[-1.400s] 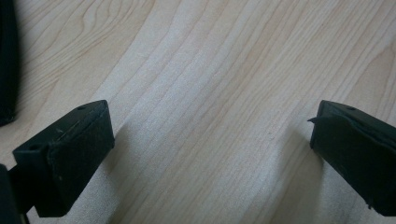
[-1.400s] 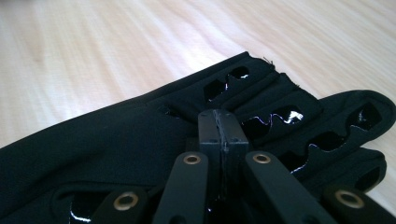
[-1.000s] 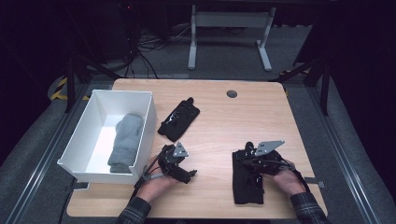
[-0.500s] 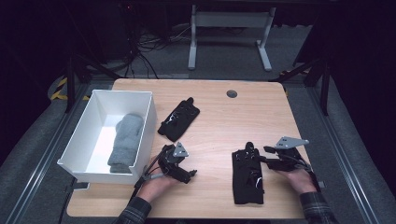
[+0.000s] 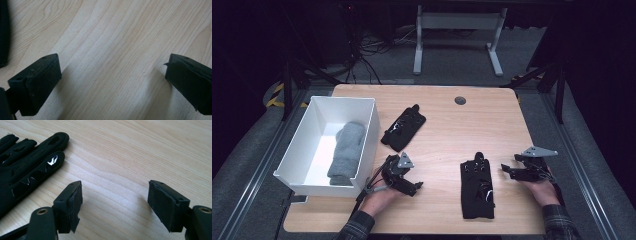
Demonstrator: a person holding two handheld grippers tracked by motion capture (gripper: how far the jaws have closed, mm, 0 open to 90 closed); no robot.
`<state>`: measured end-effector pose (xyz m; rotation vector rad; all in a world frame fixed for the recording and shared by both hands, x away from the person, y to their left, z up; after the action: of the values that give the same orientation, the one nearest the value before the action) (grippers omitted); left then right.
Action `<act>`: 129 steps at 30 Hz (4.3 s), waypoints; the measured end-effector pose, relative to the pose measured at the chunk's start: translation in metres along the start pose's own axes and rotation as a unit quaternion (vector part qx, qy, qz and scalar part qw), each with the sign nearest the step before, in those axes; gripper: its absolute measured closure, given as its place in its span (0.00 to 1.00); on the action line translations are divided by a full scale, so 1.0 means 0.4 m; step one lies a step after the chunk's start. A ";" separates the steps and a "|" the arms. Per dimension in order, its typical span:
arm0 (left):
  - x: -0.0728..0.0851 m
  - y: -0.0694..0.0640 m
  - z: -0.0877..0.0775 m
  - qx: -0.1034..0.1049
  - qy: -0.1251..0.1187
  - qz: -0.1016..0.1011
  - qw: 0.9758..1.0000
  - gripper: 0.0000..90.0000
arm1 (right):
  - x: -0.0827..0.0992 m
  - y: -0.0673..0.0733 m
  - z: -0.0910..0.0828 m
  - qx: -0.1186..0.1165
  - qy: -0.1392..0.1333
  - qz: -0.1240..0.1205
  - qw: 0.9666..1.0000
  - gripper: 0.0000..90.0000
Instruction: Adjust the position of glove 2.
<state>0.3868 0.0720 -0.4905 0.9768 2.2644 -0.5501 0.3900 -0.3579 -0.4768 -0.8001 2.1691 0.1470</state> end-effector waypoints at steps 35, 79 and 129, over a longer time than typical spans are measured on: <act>-0.216 0.190 0.042 -0.124 -0.020 -0.103 0.987 1.00 | -0.001 0.013 0.014 0.010 0.003 0.017 1.000 0.17; -0.104 0.010 0.042 0.001 0.007 -0.083 0.997 1.00 | 0.000 0.014 0.013 0.010 0.003 0.016 1.000 0.18; -0.040 -0.097 -0.008 0.041 0.029 -0.057 0.997 1.00 | 0.000 0.014 0.013 0.010 0.003 0.016 1.000 0.18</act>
<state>0.3649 0.0409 -0.4723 0.9189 2.3769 -0.6753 0.3903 -0.3516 -0.4812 -0.7558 2.1856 0.1401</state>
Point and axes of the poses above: each handheld gripper's, and its own axes: z roughly forward along the jaws, x roughly out of its underside, y roughly to its left, the point moved 2 cm from there along z, roughly forward along the jaws, and after that the axes turned 9 degrees about -z, right-handed, at the moved point
